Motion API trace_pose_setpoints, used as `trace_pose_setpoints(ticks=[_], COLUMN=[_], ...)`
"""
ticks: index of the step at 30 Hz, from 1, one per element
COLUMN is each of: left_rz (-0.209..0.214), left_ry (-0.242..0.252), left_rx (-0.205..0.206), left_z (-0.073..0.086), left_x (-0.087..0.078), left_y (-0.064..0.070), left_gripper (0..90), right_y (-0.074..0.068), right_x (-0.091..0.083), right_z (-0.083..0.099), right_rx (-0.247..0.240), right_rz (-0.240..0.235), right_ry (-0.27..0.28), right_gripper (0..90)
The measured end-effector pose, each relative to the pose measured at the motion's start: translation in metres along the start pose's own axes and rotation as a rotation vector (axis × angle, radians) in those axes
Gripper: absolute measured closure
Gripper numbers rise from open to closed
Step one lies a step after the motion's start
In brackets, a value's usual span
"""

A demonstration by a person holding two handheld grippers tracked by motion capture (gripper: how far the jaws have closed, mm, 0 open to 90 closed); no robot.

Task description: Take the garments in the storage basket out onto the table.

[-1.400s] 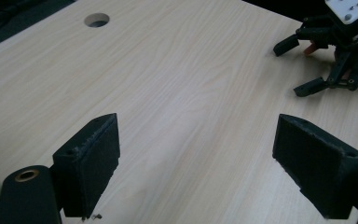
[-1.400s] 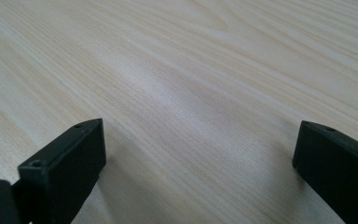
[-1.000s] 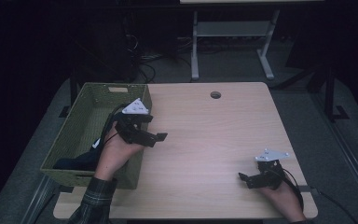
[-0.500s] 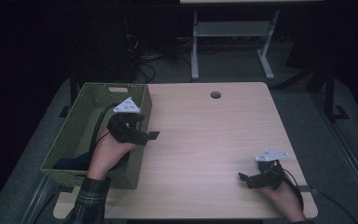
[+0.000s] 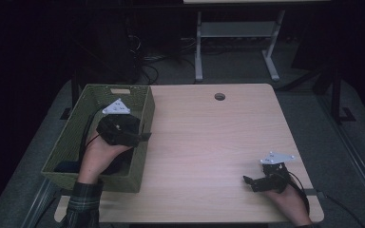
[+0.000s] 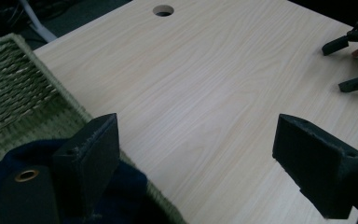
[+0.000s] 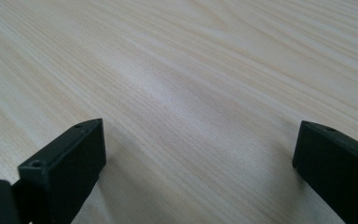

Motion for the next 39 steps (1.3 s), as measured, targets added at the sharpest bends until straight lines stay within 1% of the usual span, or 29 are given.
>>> trace_pose_setpoints(ticks=[5,8,11,13,14,18,22,23,24,25,26,28,30,31,33,35,39], left_rz=[-0.017,-0.031,-0.051,-0.057,-0.059,-0.075,-0.096,-0.102,-0.105,-0.110,-0.114,-0.120,-0.129,-0.135,-0.139,-0.143,-0.155], left_ry=[-0.005,-0.015,-0.012,-0.011,-0.011,-0.022,-0.028,-0.030,-0.032,-0.033,-0.037,-0.040,-0.051,-0.054,-0.067,-0.074,-0.112], left_rx=[-0.004,-0.011,-0.018,-0.026,-0.024,-0.035,-0.044,-0.053,-0.048,-0.055,-0.053,-0.065,-0.063,-0.076,-0.074,-0.080,-0.066], left_z=[0.005,0.009,0.011,0.013,0.014,0.019,0.025,0.026,0.028,0.029,0.031,0.034,0.037,0.039,0.041,0.044,0.048], left_x=[-0.008,-0.013,-0.019,-0.021,-0.022,-0.028,-0.035,-0.036,-0.038,-0.039,-0.041,-0.042,-0.044,-0.044,-0.045,-0.045,-0.043], left_y=[-0.005,-0.010,-0.015,-0.016,-0.017,-0.021,-0.028,-0.030,-0.032,-0.033,-0.035,-0.039,-0.043,-0.045,-0.047,-0.049,-0.051], left_gripper=[14.4,14.4,14.4,14.4,14.4,14.4,14.4,14.4,14.4,14.4,14.4,14.4,14.4,14.4,14.5,14.5,14.5], right_y=[0.000,0.000,0.000,0.000,0.000,0.000,0.000,0.000,0.000,0.000,0.000,0.000,0.000,0.000,0.000,0.000,0.000], right_x=[0.000,0.000,0.000,0.000,0.000,0.000,0.000,0.000,0.000,0.000,0.000,0.000,0.000,0.000,0.000,0.000,0.000], right_z=[0.000,0.000,0.000,0.000,0.000,0.000,0.000,0.000,0.000,0.000,0.000,0.000,0.000,0.000,0.000,0.000,0.000], right_rx=[0.000,0.000,0.000,-0.002,-0.003,-0.003,0.000,0.000,0.001,0.000,0.000,0.000,-0.002,-0.003,-0.003,-0.003,-0.004], right_rz=[-0.001,0.000,0.000,0.001,0.001,0.001,0.000,0.000,0.000,0.000,0.000,0.000,0.001,0.000,0.000,0.000,0.000], right_ry=[0.000,0.000,0.000,0.001,0.001,0.001,0.000,0.000,0.000,0.000,0.000,0.000,0.001,0.001,0.001,0.002,0.002], right_gripper=[2.2,2.2,2.2,2.1,2.2,2.1,2.2,2.1,2.1,2.2,2.1,2.1,2.2,2.2,2.2,2.1,2.2])
Point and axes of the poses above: each handheld gripper's, and its own axes: x roughly forward along the jaws, z roughly out of its underside, y roughly to its right, the point moved 2 cm from there along x, roughly forward along the jaws, and after that the axes turned 13 degrees about y, right-handed, at the moved point
